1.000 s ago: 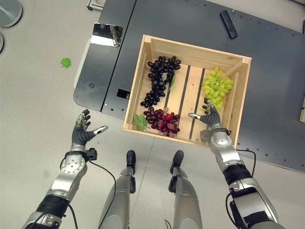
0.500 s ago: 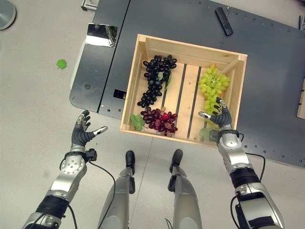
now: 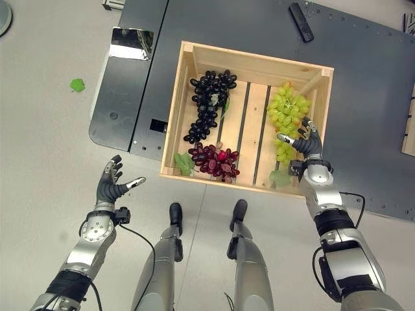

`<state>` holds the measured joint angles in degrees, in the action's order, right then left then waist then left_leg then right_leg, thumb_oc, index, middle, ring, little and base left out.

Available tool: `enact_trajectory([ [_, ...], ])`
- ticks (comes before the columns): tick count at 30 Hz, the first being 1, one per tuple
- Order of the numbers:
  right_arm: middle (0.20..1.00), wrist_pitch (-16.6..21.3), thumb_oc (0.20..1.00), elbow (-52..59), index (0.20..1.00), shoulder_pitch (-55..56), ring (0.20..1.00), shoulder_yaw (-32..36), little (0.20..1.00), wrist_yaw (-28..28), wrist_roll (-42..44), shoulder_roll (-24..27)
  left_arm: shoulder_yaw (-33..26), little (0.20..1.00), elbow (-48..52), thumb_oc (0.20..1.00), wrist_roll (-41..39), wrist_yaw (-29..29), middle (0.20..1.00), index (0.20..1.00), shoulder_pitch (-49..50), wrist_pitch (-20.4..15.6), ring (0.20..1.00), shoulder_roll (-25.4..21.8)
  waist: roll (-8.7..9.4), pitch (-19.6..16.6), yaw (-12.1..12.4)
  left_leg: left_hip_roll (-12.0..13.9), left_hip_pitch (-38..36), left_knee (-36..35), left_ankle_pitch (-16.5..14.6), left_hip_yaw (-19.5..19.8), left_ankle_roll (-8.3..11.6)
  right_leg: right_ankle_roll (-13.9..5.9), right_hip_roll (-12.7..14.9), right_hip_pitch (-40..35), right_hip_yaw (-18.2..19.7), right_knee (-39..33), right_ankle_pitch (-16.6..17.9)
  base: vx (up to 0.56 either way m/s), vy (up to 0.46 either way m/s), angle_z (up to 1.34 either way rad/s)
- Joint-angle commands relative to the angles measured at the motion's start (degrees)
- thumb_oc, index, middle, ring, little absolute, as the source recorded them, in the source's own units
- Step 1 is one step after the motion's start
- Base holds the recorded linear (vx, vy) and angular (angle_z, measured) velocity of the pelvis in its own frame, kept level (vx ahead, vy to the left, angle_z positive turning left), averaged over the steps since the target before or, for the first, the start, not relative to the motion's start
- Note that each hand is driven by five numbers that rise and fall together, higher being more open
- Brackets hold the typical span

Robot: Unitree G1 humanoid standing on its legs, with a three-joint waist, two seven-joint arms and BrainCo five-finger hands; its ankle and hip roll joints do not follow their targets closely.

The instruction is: Pick up the fruits from the basket on one side to the basket on the other side

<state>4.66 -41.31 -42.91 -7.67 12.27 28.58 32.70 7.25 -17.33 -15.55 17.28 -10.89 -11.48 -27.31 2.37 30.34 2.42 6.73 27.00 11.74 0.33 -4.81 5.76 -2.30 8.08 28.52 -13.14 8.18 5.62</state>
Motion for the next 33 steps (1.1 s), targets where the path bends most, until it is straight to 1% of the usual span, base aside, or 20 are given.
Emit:
enact_trajectory([
  [1, 1.000, 1.57, 1.000, -0.32, 1.000, -3.91, 1.000, -2.30, 1.000, 1.60, 0.55, 4.97, -1.65, 1.000, 6.57, 1.000, -1.38, 0.21, 1.000, 1.000, 3.64, -1.43, 1.000, -1.75, -1.05, -0.54, -0.18, -1.96, 5.80, 5.94, -1.69, -0.49, -2.41, -5.62, 2.88, 3.81, 0.80, 9.98, -7.31, 0.00, 0.000, 0.00],
  [2, 1.000, 1.57, 1.000, -0.33, 1.000, -3.97, 1.000, -2.32, 1.000, 1.60, 0.55, 4.98, -1.69, 1.000, 6.60, 1.000, -1.37, 0.20, 1.000, 1.000, 3.63, -1.40, 1.000, -1.74, -1.05, -0.54, -0.21, -1.96, 5.96, 6.12, -1.76, -0.47, -2.42, -5.62, 2.91, 3.97, 0.82, 10.17, -7.39, 0.00, 0.000, 0.00],
  [3, 1.000, 1.53, 1.000, -1.13, 1.000, -5.00, 1.000, -2.13, 1.000, 1.81, 0.60, 5.66, -1.68, 1.000, 7.25, 1.000, -1.39, 0.28, 1.000, 1.000, 4.32, -1.38, 1.000, -1.82, -1.45, -0.54, -0.19, -1.89, 8.28, 7.96, -2.14, -0.44, -2.34, -5.63, 3.28, 6.15, 0.50, 12.59, -8.12, 0.00, -0.011, 0.05],
  [4, 1.000, 1.54, 1.000, -1.16, 1.000, -5.07, 1.000, -2.15, 1.000, 1.80, 0.61, 5.67, -1.71, 1.000, 7.27, 1.000, -1.39, 0.28, 1.000, 1.000, 4.29, -1.37, 1.000, -1.80, -1.46, -0.54, -0.23, -1.90, 8.45, 8.13, -2.20, -0.42, -2.35, -5.63, 3.32, 6.30, 0.51, 12.76, -8.20, -0.01, -0.016, 0.07],
  [7, 1.000, 1.50, 1.000, -3.42, 1.000, -7.50, 1.000, -2.19, 1.000, 2.36, -0.10, 6.89, -1.89, 1.000, 8.51, 1.000, -1.34, 0.34, 1.000, 1.000, 5.81, -1.34, 1.000, -1.85, -2.34, -0.54, -0.16, -1.86, 11.96, 10.10, -2.56, 0.12, -2.31, -5.52, 3.97, 9.96, 0.13, 16.90, -9.84, 0.00, -0.028, 0.11],
  [12, 1.000, 1.71, 1.000, -6.53, 1.000, -10.30, 1.000, -2.95, 1.000, 3.18, -0.40, 7.59, -0.89, 1.000, 9.16, 1.000, -1.36, 0.50, 1.000, 1.000, 6.13, -1.30, 1.000, -1.74, -2.98, -0.54, 0.00, -2.13, 13.76, 11.16, -2.85, 0.54, -2.43, -5.18, 4.37, 11.85, 0.05, 19.04, -10.88, 0.01, -0.024, 0.07],
  [16, 1.000, 2.02, 1.000, -7.34, 1.000, -11.72, 1.000, -3.96, 1.000, 3.32, -0.81, 7.61, 0.30, 1.000, 9.85, 1.000, -1.01, 0.94, 1.000, 1.000, 5.47, -1.33, 1.000, -1.97, -3.45, -0.54, 0.06, -2.51, 14.92, 10.98, -2.46, 1.43, -2.45, -4.89, 4.41, 12.68, -0.33, 19.48, -11.40, 0.01, -0.038, 0.06],
  [25, 1.000, 2.34, 1.000, -7.85, 1.000, -13.44, 1.000, -6.20, 1.000, 3.24, -1.97, 5.19, 1.70, 1.000, 9.71, 1.000, -1.26, 1.50, 1.000, 1.000, 4.22, -1.58, 1.000, -2.21, -3.76, -0.54, 0.36, -3.07, 14.69, 9.09, -1.45, 2.64, -2.54, -4.39, 4.14, 12.80, -0.72, 19.09, -11.63, 0.01, -0.012, 0.02],
  [28, 1.000, 1.82, 1.000, -7.98, 1.000, -14.80, 1.000, -8.47, 1.000, 1.95, -3.32, 4.77, 2.02, 1.000, 9.58, 1.000, -1.31, 1.54, 1.000, 1.000, 3.68, -1.72, 1.000, -2.37, -3.91, -0.54, 0.57, -3.28, 14.64, 9.00, -1.32, 2.96, -2.57, -4.31, 4.15, 12.74, -0.81, 19.28, -11.70, 0.00, 0.000, 0.00],
  [30, 1.000, 0.70, 1.000, -8.76, 1.000, -16.80, 1.000, -11.60, 1.000, 0.12, -5.66, 4.72, 2.38, 1.000, 9.36, 1.000, -1.42, 1.21, 1.000, 1.000, 3.37, -1.90, 1.000, -2.44, -4.02, -0.54, 0.87, -3.47, 14.50, 8.73, -1.06, 3.27, -2.58, -4.13, 4.18, 12.54, -0.94, 19.25, -11.85, 0.00, 0.000, 0.00],
  [33, 1.000, 0.17, 1.000, -8.58, 1.000, -18.45, 1.000, -13.89, 1.000, -1.22, -6.16, 4.57, 2.50, 1.000, 9.54, 1.000, -1.33, 1.13, 1.000, 1.000, 3.26, -1.99, 1.000, -2.78, -3.95, -0.54, 1.01, -3.54, 14.23, 8.27, -0.72, 3.50, -2.53, -4.12, 4.22, 12.29, -1.09, 19.07, -11.72, 0.00, -0.008, 0.05],
])
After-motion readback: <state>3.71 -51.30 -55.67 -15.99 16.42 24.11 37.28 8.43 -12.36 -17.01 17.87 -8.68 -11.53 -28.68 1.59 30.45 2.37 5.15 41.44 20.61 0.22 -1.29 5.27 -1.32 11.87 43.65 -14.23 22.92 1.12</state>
